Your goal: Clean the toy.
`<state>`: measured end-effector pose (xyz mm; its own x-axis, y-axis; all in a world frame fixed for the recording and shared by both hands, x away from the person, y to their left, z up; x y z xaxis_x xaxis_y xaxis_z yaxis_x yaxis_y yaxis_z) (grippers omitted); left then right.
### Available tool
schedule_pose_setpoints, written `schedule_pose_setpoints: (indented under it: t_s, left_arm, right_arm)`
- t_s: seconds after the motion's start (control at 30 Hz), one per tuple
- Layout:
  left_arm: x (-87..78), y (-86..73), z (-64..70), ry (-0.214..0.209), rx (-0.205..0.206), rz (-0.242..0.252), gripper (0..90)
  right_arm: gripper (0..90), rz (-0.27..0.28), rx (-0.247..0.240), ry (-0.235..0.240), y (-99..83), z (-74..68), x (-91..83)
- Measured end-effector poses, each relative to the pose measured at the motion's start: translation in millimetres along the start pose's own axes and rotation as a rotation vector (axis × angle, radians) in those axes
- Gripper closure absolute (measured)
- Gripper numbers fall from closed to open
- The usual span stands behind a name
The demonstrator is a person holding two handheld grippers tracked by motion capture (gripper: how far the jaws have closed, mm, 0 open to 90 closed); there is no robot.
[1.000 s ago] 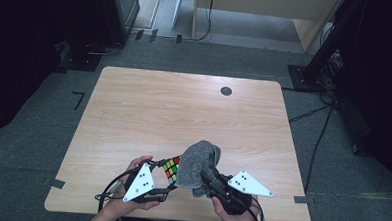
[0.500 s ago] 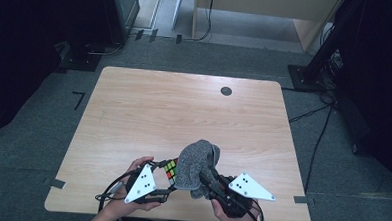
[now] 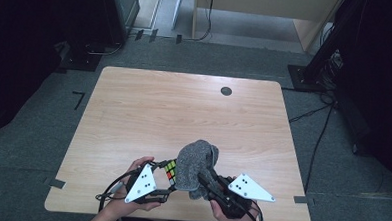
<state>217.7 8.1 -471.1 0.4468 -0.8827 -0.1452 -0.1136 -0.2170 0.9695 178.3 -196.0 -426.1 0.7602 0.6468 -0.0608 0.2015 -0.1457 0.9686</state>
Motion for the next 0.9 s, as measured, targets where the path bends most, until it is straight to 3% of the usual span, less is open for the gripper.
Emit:
schedule_pose_setpoints:
  t_s: [0.07,0.13,0.2,0.33,0.43,0.53,0.7,0.9]
  left_arm:
    - [3.0,-1.2,5.2,-0.009,0.021,-0.014,34.1]
    - [4.2,-1.7,8.1,-0.004,0.039,-0.023,34.1]
    - [3.1,-1.3,7.8,-0.008,0.039,-0.020,34.1]
    - [0.8,2.1,6.1,-0.008,0.032,-0.003,34.1]
    - [0.6,1.8,5.3,-0.009,0.030,-0.002,34.1]
    - [0.7,0.9,4.7,-0.009,0.028,-0.004,34.1]
    - [0.6,0.8,5.4,-0.010,0.031,-0.006,34.1]
    - [1.9,0.6,6.4,-0.015,0.030,-0.011,34.1]
  right_arm:
    - [72.0,-0.002,0.003,0.033,-0.4,-5.4,2.8]
    - [72.1,-0.026,-0.026,0.028,-3.6,-9.7,6.5]
    - [72.0,-0.030,0.003,0.026,-5.7,-5.3,6.0]
    - [72.0,-0.044,0.042,-0.029,-8.2,10.1,3.1]
    - [72.0,-0.046,0.047,-0.047,-7.6,14.1,1.7]
    - [72.0,-0.035,0.042,-0.036,-5.7,10.3,1.5]
    - [71.8,-0.033,-0.007,-0.002,-4.3,-3.0,4.0]
    - [71.7,-0.017,0.020,0.009,-2.3,-2.8,2.3]
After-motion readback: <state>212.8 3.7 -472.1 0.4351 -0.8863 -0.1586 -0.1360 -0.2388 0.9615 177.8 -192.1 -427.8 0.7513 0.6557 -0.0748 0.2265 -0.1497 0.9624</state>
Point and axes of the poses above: each handheld gripper's, and its own axes: x roughly forward along the jaws, y roughly out of its top, z roughly to its right, the point moved 4 cm from there along x, roughly forward along the jaws, and after that the axes turned 11 degrees about z, right-handed, at the moved point
